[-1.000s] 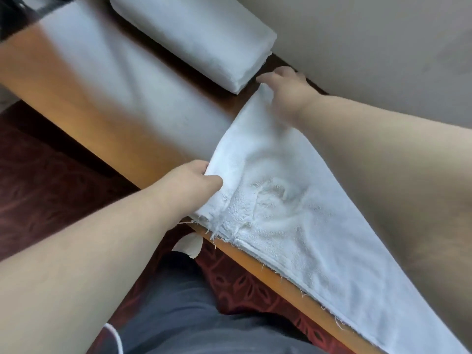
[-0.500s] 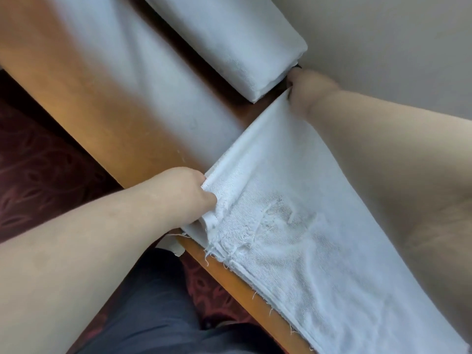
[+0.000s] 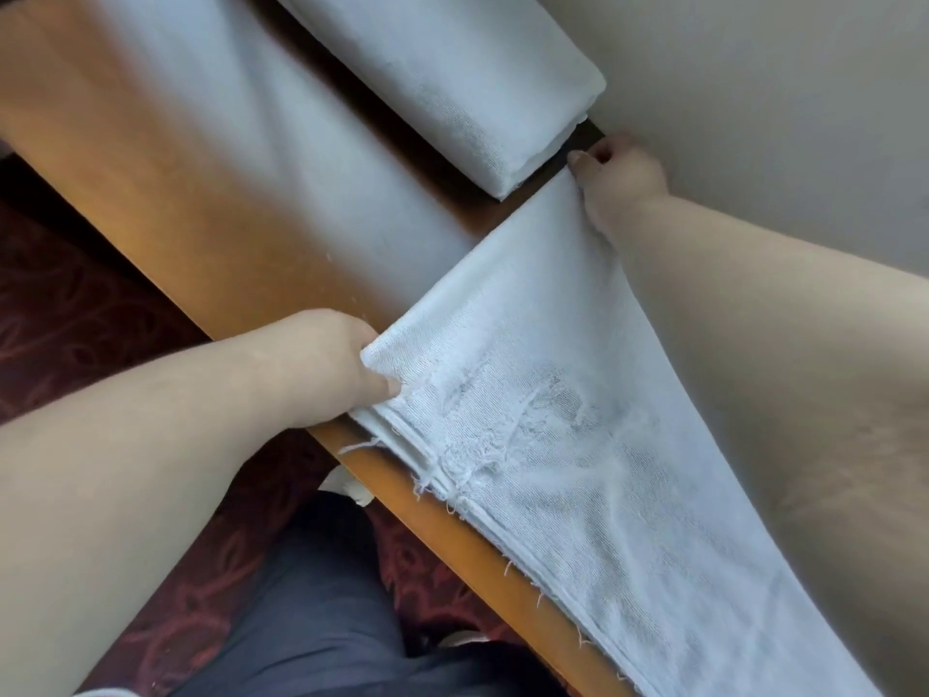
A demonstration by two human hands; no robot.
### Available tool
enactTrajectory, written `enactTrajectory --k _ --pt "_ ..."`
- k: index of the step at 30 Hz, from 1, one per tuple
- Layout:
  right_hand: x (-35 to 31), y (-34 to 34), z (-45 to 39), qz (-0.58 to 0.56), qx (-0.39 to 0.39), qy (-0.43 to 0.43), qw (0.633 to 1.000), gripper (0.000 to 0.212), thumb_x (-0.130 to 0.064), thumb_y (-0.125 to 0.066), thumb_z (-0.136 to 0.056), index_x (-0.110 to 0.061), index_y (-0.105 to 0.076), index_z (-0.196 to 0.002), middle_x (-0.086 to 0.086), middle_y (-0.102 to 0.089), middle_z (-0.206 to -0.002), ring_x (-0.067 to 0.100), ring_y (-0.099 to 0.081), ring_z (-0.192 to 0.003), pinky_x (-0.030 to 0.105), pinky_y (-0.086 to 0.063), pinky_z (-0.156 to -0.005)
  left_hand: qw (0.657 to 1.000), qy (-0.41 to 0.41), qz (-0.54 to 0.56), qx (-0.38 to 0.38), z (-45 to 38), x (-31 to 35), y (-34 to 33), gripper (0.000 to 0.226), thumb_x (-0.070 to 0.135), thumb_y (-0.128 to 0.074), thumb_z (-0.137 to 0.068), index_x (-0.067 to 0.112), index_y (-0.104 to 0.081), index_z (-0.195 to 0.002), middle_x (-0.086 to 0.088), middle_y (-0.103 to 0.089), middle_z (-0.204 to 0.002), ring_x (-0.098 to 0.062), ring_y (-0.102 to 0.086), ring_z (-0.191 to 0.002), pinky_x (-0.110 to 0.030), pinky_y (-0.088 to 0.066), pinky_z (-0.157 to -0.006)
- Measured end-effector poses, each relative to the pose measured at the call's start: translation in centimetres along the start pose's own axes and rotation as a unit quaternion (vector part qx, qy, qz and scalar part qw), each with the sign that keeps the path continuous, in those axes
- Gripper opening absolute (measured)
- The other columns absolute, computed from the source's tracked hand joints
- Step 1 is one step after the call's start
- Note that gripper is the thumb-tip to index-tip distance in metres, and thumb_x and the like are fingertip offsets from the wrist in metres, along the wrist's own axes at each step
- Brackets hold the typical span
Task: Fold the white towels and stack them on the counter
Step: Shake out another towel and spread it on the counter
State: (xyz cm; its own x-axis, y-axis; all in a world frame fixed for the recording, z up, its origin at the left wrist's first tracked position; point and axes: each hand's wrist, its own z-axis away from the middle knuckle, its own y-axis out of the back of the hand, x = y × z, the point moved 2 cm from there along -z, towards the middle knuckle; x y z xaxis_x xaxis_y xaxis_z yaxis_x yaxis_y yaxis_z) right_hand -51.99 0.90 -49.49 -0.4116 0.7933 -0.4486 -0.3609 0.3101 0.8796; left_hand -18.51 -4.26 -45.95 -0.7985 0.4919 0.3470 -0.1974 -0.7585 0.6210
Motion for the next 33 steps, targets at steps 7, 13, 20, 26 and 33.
enactTrajectory --k 7,13,20,26,33 --pt "-1.8 0.4 5.4 0.032 0.084 0.046 0.995 0.045 -0.040 -0.045 -0.099 -0.023 -0.051 -0.140 0.005 -0.044 -0.147 0.026 -0.040 -0.136 0.046 -0.030 -0.112 0.977 -0.015 -0.101 0.188 0.4 0.9 -1.3 0.091 0.034 -0.067 -0.076 0.031 -0.012 -0.149 -0.009 -0.031 -0.147 -0.032 -0.040 -0.126 -0.042 -0.040 -0.097" --pt "6.3 0.9 19.3 0.115 0.021 -0.005 0.993 0.059 -0.047 -0.027 -0.103 -0.020 -0.023 -0.156 0.005 -0.012 -0.166 0.025 -0.003 -0.153 0.058 -0.005 -0.119 0.925 -0.268 -0.233 0.136 -0.3 7.3 -7.0 0.070 0.038 -0.031 -0.099 0.030 0.011 -0.154 -0.004 0.015 -0.163 -0.027 0.016 -0.149 -0.048 0.006 -0.120" --pt "23.1 6.6 27.7 0.153 -0.005 -0.234 0.960 0.083 -0.070 -0.011 -0.092 -0.023 -0.005 -0.159 0.003 0.002 -0.167 0.020 0.007 -0.153 0.054 0.001 -0.121 0.915 -0.149 -0.367 0.074 0.0 9.9 -7.3 0.078 0.049 -0.043 -0.082 0.033 -0.009 -0.150 -0.010 -0.006 -0.160 -0.036 -0.007 -0.146 -0.061 -0.015 -0.113" --pt "26.6 7.5 37.7 0.106 0.027 -0.250 0.962 0.077 -0.068 -0.012 -0.093 -0.027 -0.006 -0.158 0.002 0.002 -0.167 0.021 0.008 -0.153 0.052 0.003 -0.120 0.863 -0.318 -0.374 0.123 1.6 19.8 -10.6 0.064 0.042 -0.043 -0.089 0.024 -0.028 -0.148 -0.009 -0.030 -0.152 -0.030 -0.030 -0.138 -0.048 -0.030 -0.111" --pt "31.5 6.4 47.8 0.096 -0.021 -0.310 0.946 0.087 -0.079 -0.014 -0.085 -0.034 0.007 -0.157 -0.001 0.016 -0.166 0.019 0.021 -0.150 0.053 0.006 -0.121 0.832 -0.238 -0.499 0.043 4.0 27.4 -18.6 0.064 0.042 -0.047 -0.085 0.024 -0.026 -0.143 -0.012 -0.027 -0.147 -0.041 -0.033 -0.133 -0.058 -0.036 -0.103"
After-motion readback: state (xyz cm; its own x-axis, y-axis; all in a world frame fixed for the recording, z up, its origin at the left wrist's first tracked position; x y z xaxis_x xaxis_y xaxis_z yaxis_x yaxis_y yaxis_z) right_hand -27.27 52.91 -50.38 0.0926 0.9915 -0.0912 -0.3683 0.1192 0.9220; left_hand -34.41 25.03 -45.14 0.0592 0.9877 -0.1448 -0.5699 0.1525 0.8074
